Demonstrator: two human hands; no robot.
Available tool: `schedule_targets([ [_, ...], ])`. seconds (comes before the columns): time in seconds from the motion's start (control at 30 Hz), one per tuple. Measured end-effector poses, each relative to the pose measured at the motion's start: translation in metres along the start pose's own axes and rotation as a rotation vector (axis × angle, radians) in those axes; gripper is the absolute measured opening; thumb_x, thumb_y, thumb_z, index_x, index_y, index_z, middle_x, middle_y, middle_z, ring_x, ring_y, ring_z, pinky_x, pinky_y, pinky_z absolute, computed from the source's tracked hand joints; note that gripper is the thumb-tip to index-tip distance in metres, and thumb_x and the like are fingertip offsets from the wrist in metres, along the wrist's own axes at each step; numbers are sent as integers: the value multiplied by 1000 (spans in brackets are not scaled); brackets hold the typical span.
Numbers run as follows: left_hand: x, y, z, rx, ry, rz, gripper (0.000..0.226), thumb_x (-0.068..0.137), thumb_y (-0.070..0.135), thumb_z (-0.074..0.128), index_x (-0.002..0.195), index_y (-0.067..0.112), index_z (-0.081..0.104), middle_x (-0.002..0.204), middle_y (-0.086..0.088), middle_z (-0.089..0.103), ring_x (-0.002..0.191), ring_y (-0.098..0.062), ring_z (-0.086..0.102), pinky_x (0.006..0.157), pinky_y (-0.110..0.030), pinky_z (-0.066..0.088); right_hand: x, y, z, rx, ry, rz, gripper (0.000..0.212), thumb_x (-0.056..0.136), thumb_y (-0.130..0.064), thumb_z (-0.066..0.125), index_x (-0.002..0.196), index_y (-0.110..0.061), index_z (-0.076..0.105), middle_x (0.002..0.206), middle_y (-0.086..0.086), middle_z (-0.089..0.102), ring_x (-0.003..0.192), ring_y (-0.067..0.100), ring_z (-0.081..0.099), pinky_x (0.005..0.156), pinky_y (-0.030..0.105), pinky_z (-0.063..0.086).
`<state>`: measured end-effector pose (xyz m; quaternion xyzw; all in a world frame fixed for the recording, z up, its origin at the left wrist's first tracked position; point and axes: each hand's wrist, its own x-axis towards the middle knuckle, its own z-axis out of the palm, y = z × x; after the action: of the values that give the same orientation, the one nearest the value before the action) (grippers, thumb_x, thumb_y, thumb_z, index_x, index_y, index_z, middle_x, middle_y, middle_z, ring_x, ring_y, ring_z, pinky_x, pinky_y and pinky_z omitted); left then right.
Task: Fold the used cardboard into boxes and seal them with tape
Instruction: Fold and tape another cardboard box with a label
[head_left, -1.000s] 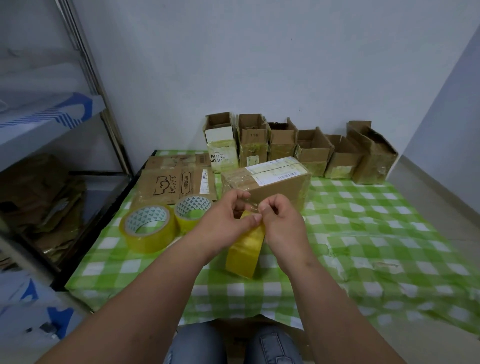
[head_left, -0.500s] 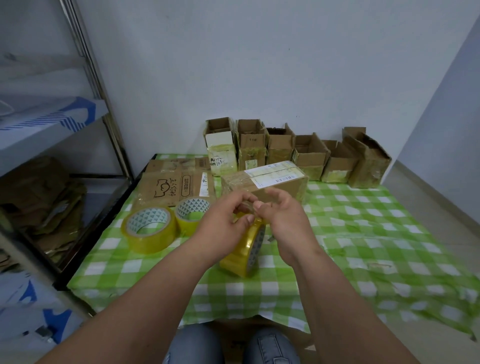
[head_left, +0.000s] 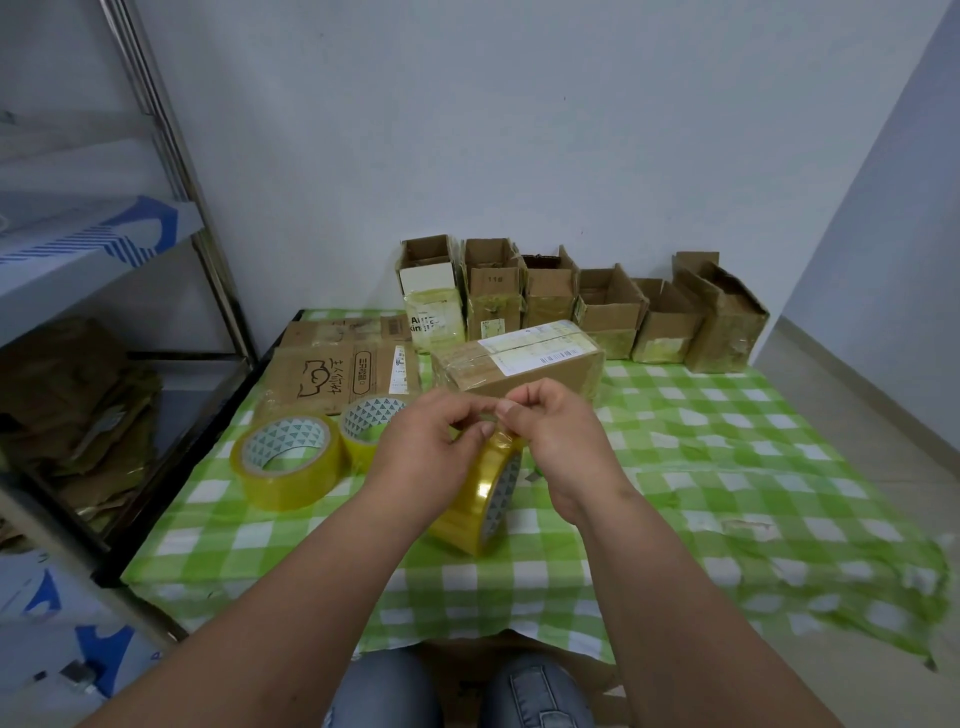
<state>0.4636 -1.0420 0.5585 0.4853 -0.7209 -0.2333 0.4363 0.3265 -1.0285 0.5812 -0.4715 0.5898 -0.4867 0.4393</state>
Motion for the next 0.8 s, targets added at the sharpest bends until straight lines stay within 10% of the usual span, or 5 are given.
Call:
schedule_targets([
  [0.3, 2, -1, 0, 101, 54, -35, 13, 90, 16, 69, 81, 25, 70, 89, 11, 59, 86, -11, 54, 76, -28, 44, -5, 12, 2, -435, 169, -211, 10, 82, -43, 73, 76, -40, 65, 105, -19, 43, 101, 3, 50, 105, 47, 37],
  [0.6, 3, 4, 1, 62, 3, -120, 14, 92, 19, 66, 79, 24, 63, 103, 11, 44, 91, 2, 48, 80, -19, 41, -5, 24, 9, -283, 75, -163, 13, 82, -49, 67, 78, -38, 63, 88, -8, 63, 85, 16, 60, 92, 58, 47],
  [0.8, 6, 7, -3, -218, 154, -370, 14, 94, 22, 65, 80, 19, 66, 98, 6, 60, 84, -8, 57, 72, -26, 45, -10, 26, 0, -36, 61, -54, 26, 95, -26, 57, 113, -44, 61, 125, -12, 60, 111, 9, 57, 102, 40, 47],
])
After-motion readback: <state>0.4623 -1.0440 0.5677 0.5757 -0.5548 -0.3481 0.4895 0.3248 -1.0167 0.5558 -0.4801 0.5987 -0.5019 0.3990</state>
